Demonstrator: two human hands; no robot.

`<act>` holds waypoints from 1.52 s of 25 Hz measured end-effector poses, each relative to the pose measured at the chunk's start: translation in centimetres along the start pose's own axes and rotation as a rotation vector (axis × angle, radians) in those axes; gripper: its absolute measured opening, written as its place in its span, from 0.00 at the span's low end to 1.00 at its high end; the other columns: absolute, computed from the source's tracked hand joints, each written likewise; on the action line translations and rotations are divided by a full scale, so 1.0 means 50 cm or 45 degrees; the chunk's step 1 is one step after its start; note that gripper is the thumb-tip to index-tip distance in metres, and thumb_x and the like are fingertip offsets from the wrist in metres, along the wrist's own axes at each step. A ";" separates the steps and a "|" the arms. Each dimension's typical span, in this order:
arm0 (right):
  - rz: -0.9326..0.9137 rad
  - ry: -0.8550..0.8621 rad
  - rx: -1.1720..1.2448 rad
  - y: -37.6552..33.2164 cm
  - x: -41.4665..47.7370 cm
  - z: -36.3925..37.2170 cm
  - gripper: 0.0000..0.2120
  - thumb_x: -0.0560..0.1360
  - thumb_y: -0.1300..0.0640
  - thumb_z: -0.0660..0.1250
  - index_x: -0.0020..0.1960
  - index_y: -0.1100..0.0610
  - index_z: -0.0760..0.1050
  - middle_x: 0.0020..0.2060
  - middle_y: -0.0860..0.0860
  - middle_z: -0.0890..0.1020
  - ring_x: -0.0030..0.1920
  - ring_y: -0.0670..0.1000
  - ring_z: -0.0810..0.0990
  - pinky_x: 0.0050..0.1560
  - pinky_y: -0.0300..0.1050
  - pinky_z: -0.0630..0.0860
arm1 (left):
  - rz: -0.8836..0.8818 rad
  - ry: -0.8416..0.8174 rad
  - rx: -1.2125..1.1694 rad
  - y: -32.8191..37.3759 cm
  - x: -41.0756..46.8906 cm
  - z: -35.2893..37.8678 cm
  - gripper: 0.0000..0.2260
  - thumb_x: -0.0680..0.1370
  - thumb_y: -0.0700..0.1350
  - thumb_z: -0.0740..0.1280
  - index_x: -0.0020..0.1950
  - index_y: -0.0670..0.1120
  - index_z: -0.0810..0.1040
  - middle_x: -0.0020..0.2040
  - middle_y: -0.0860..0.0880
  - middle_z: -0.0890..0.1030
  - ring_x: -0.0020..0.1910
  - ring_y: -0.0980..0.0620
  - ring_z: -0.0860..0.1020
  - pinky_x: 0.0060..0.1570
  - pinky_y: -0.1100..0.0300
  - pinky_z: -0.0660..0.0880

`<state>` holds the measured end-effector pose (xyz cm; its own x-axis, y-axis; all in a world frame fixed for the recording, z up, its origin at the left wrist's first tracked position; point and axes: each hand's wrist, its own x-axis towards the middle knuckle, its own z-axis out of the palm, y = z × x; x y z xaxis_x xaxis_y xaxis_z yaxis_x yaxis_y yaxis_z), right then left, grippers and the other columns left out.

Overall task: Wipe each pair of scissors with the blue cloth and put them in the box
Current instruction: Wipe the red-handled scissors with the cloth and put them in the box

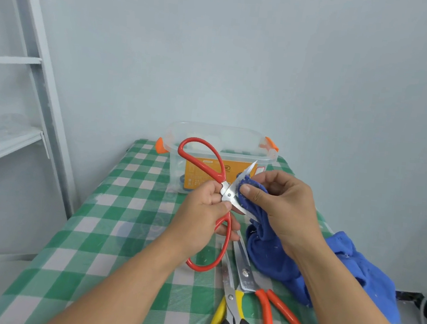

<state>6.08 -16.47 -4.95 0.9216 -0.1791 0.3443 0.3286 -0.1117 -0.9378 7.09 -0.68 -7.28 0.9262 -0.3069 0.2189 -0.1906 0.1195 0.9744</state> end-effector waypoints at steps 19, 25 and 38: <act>0.130 0.089 0.054 0.031 0.012 0.006 0.18 0.72 0.54 0.77 0.40 0.69 0.76 0.29 0.63 0.79 0.29 0.53 0.76 0.33 0.44 0.75 | -0.002 -0.070 0.040 -0.003 -0.007 0.000 0.09 0.82 0.30 0.57 0.60 0.36 0.74 0.43 0.40 0.80 0.32 0.47 0.79 0.33 0.50 0.81; 0.099 0.074 0.129 0.018 0.005 -0.004 0.11 0.75 0.54 0.74 0.38 0.60 0.80 0.30 0.57 0.81 0.27 0.54 0.78 0.32 0.50 0.78 | -0.065 -0.048 -0.056 -0.006 -0.008 -0.001 0.07 0.82 0.30 0.57 0.57 0.34 0.74 0.40 0.39 0.80 0.31 0.47 0.79 0.31 0.51 0.81; -0.148 -0.027 -0.052 0.016 -0.003 -0.009 0.06 0.74 0.64 0.75 0.45 0.55 0.79 0.37 0.46 0.84 0.41 0.46 0.84 0.45 0.38 0.80 | -0.036 0.015 0.033 -0.001 -0.007 -0.006 0.08 0.82 0.31 0.59 0.58 0.36 0.75 0.42 0.40 0.81 0.34 0.46 0.81 0.35 0.48 0.82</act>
<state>6.12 -16.98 -5.75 0.8819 -0.1421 0.4495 0.4255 -0.1705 -0.8888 6.88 -0.28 -7.42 0.9352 -0.2983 0.1910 -0.1728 0.0865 0.9812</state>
